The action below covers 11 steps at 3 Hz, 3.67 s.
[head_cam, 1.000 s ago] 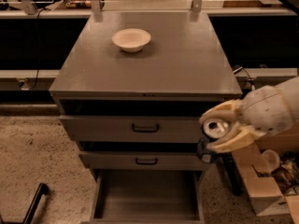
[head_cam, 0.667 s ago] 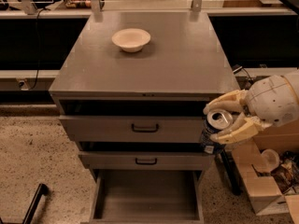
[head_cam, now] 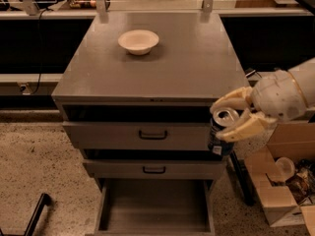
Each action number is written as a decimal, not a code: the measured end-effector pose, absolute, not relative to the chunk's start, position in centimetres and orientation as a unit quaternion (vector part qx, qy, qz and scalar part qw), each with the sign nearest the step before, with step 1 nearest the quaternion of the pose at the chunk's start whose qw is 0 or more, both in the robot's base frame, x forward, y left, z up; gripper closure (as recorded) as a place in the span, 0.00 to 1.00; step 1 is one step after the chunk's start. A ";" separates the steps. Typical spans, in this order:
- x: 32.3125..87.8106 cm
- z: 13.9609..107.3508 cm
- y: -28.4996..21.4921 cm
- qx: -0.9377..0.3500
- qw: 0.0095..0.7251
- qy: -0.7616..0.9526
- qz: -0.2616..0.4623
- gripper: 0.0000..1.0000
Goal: Pick pepsi can from bottom drawer and place on counter
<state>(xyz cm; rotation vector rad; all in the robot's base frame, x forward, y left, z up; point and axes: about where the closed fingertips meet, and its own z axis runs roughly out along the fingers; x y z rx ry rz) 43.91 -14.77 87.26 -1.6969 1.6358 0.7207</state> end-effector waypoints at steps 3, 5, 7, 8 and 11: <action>58.2 92.0 -9.2 -0.627 0.315 0.641 0.310 1.00; 61.9 96.6 -12.4 -0.566 0.391 0.674 0.269 1.00; 65.5 94.6 -14.4 -0.488 0.442 0.732 0.175 1.00; 69.2 93.1 -13.7 -0.442 0.476 0.744 0.157 1.00; 72.9 93.7 -12.4 -0.413 0.492 0.753 0.140 0.59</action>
Offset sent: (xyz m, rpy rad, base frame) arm 0.1777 0.0683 0.0540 0.0070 0.1193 -0.0206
